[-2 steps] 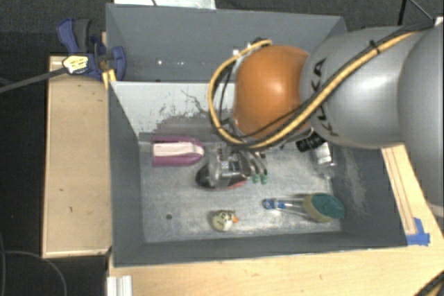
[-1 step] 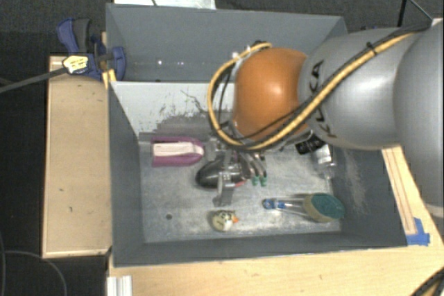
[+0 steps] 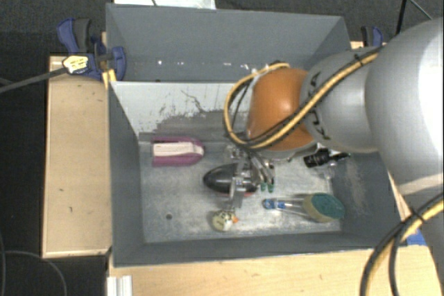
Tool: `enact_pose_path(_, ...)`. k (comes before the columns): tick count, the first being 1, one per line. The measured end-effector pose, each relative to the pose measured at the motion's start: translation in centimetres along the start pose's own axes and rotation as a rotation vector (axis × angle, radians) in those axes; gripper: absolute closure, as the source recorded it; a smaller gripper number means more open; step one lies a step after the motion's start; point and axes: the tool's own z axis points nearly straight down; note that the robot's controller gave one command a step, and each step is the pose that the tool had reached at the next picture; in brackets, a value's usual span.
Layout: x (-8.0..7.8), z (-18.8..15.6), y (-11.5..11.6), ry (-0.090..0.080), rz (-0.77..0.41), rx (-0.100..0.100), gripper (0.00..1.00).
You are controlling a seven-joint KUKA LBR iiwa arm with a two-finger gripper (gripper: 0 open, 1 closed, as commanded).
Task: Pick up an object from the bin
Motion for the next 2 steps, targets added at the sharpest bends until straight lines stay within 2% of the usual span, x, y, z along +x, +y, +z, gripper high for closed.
enact_pose_path(1, 0.0, -0.3, 0.3, -0.003, 0.001, -0.003, 1.0)
enact_pose_path(2, 2.9, -16.2, -0.9, -0.01, 0.015, -0.004, 1.0)
